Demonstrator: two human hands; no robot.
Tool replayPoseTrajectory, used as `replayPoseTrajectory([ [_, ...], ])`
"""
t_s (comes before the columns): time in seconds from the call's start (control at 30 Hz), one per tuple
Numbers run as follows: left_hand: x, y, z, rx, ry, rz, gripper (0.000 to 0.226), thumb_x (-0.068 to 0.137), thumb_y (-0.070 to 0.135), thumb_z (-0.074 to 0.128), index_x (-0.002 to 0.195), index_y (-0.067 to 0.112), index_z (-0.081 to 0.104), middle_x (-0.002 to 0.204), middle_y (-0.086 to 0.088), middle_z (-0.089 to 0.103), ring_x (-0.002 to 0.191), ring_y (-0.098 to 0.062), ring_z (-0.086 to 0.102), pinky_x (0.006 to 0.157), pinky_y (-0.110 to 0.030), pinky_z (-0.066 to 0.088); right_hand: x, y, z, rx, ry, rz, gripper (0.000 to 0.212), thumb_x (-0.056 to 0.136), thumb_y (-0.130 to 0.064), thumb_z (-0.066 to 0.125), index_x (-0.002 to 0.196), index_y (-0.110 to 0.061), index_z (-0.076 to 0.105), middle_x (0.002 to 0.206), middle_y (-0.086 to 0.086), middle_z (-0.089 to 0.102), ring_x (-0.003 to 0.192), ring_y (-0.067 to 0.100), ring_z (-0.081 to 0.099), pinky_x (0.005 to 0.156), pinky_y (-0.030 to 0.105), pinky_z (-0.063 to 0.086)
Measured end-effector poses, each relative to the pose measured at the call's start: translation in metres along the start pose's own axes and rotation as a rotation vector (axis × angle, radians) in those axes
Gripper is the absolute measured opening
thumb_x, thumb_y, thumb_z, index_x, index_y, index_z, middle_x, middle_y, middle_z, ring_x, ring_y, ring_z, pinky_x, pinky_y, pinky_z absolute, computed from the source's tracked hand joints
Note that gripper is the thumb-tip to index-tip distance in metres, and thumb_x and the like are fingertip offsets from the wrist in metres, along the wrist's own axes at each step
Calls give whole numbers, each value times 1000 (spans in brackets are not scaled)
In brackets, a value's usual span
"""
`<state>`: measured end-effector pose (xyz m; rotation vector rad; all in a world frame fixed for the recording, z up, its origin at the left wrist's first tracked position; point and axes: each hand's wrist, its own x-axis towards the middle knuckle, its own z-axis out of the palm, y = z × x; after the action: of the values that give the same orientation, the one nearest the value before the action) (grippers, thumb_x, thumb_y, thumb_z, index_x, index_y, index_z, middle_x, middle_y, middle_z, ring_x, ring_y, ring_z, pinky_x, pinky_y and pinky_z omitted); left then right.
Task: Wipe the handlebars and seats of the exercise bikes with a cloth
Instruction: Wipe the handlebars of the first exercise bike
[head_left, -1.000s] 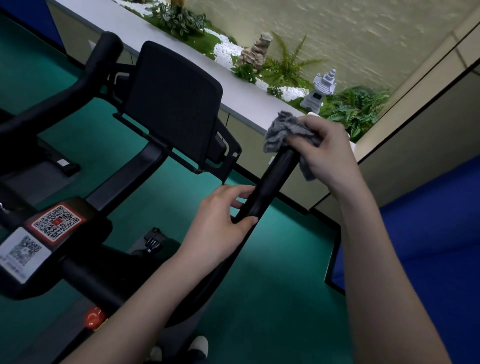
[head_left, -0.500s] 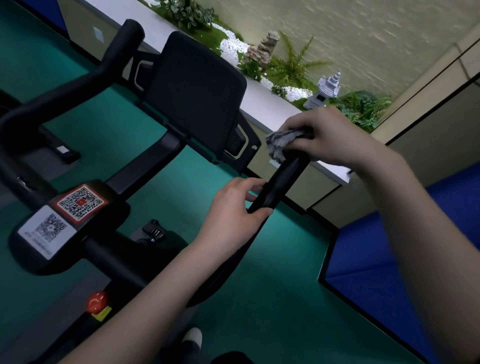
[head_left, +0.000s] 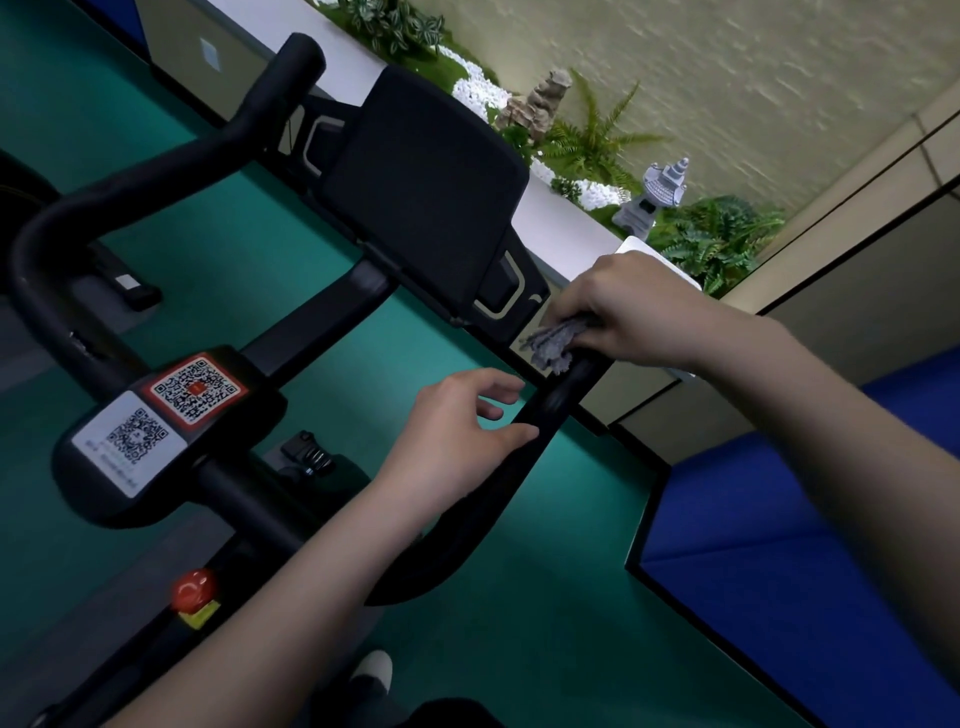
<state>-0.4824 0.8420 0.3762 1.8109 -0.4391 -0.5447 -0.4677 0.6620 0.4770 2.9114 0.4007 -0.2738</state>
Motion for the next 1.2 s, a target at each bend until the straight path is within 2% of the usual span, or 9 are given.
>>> replayPoseTrajectory([
  [0.23,-4,-3,-10,27,-22,-27,33,74,25,78,106,24,67,101,12,66,93,-3,61,75,-14,48,-6,-22,18,-64,19,-195,31,83,-11,57,108,-25,69,96,-4,72,91,24,63,86,38,41],
  [0.43,-10,-2,-20,71,3,1,20,73,27,79,86,29,65,94,16,66,89,-1,62,76,-16,48,-6,-33,16,154,16,-148,29,83,-11,62,108,-23,71,97,-2,73,94,24,64,81,40,46],
  [0.57,-11,0,-27,52,46,36,18,72,29,79,79,34,63,90,17,67,85,4,61,68,-4,42,-19,-31,11,308,306,-69,28,79,0,65,103,-12,72,91,6,72,84,29,65,73,38,50],
  [0.63,-10,0,-25,55,25,38,20,73,29,78,86,33,64,93,16,67,86,3,61,73,-9,46,-30,-31,18,222,469,-4,27,78,3,61,101,-7,71,87,9,71,82,32,63,70,42,50],
  [0.7,-9,0,-20,84,-13,41,27,74,28,78,97,28,65,98,14,66,88,-1,61,79,-19,50,-42,-38,34,140,509,32,25,79,4,60,100,-5,71,87,10,69,80,32,58,66,44,48],
  [0.83,-4,3,-10,163,-74,82,39,77,26,76,113,22,63,108,8,64,93,-7,61,85,-28,51,-61,-57,63,262,570,87,28,79,8,62,104,-3,70,94,6,70,82,27,53,69,32,46],
  [0.97,-2,4,-6,192,-76,132,41,79,27,74,118,24,60,112,9,61,95,-5,59,85,-25,49,-73,-62,69,619,884,406,34,77,10,64,103,-11,71,87,-8,65,76,18,55,69,24,44],
  [1.07,-1,2,-6,232,-64,178,40,81,28,72,118,24,59,114,10,59,97,-4,57,87,-24,48,-80,-57,64,910,1145,707,26,85,-1,64,108,-13,69,86,-2,66,74,8,58,65,23,47],
  [1.2,-3,2,-7,291,-18,283,38,83,27,70,119,22,59,114,10,57,97,-5,55,87,-29,49,-98,-65,70,1126,1306,913,22,86,-4,64,102,-17,71,82,-12,70,76,0,62,67,18,51],
])
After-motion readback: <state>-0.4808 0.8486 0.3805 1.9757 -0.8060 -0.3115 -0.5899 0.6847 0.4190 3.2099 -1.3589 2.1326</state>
